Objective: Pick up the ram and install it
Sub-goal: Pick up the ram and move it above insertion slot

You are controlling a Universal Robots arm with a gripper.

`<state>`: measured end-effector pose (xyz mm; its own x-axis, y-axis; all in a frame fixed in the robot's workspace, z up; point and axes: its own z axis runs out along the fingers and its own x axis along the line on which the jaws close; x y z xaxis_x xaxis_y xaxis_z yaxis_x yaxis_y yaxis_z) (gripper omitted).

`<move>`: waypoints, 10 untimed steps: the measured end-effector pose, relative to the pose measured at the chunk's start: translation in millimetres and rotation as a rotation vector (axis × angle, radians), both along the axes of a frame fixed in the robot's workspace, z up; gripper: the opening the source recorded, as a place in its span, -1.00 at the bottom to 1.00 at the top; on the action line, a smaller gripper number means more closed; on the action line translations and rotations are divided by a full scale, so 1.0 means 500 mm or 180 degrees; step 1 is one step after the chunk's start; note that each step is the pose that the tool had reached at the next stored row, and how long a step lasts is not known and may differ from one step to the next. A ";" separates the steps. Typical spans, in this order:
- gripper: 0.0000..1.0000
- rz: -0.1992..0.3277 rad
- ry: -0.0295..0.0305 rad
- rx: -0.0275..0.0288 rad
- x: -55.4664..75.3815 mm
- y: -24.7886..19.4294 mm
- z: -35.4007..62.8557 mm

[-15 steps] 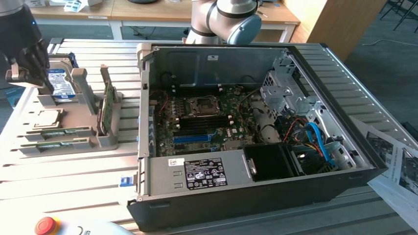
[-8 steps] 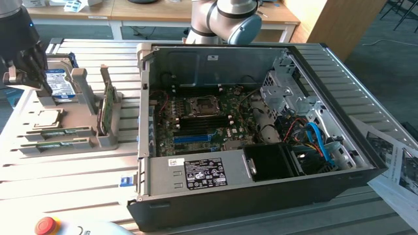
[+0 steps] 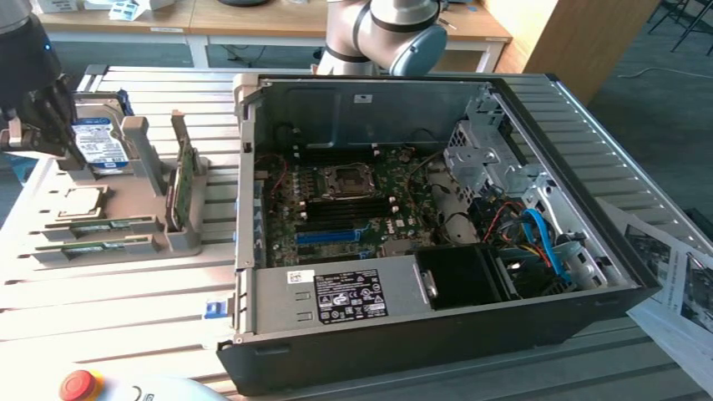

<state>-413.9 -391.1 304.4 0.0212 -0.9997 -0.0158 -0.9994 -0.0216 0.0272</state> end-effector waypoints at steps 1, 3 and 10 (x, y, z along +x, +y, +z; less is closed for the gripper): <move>-0.79 0.0000 0.0000 0.0000 -0.001 -0.0022 0.000; -0.79 0.0000 0.0000 0.0000 -0.002 -0.0066 0.000; -0.79 0.0000 0.0000 0.0000 -0.005 -0.0229 0.000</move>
<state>-416.5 -402.5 304.5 0.0211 -0.9997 -0.0157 -0.9994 -0.0216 0.0273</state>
